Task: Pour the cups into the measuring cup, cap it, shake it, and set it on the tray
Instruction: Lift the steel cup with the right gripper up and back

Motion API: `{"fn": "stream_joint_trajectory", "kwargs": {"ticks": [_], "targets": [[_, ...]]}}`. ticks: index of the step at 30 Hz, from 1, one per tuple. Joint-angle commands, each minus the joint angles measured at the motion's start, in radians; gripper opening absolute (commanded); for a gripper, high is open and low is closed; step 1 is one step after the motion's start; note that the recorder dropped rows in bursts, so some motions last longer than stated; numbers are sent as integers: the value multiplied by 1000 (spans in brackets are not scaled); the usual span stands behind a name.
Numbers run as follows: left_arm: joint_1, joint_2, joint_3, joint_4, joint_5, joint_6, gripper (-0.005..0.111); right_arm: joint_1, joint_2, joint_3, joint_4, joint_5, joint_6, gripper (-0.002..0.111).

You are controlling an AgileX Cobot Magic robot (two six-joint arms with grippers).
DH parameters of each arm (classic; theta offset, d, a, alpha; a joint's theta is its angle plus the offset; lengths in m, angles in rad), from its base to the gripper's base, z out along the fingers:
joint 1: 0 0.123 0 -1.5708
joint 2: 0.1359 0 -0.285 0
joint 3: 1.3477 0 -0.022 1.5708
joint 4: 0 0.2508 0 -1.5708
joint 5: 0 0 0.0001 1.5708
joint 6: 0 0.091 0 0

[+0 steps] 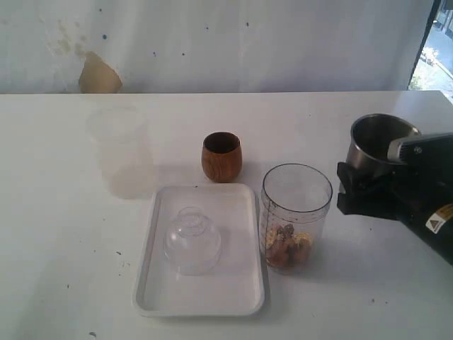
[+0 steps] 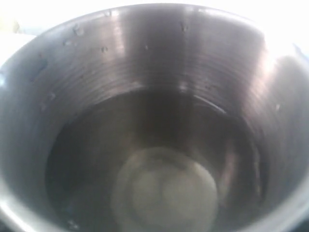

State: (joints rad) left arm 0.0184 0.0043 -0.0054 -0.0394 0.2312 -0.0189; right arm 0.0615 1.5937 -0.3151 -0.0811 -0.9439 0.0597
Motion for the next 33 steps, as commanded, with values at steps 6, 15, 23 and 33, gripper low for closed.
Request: {"fn": "stream_joint_trajectory", "kwargs": {"ticks": [6,15,23,33], "targets": [[-1,-4,5,2,2,0,0,1,-115,-194,32,255,-6,0],[-1,-4,5,2,2,0,0,1,-185,-324,11,423,-118,0],[-1,-4,5,2,2,0,0,1,-229,-384,-15,571,-118,0],[-1,-4,5,2,2,0,0,1,-286,-379,-203,588,1,0]]}}
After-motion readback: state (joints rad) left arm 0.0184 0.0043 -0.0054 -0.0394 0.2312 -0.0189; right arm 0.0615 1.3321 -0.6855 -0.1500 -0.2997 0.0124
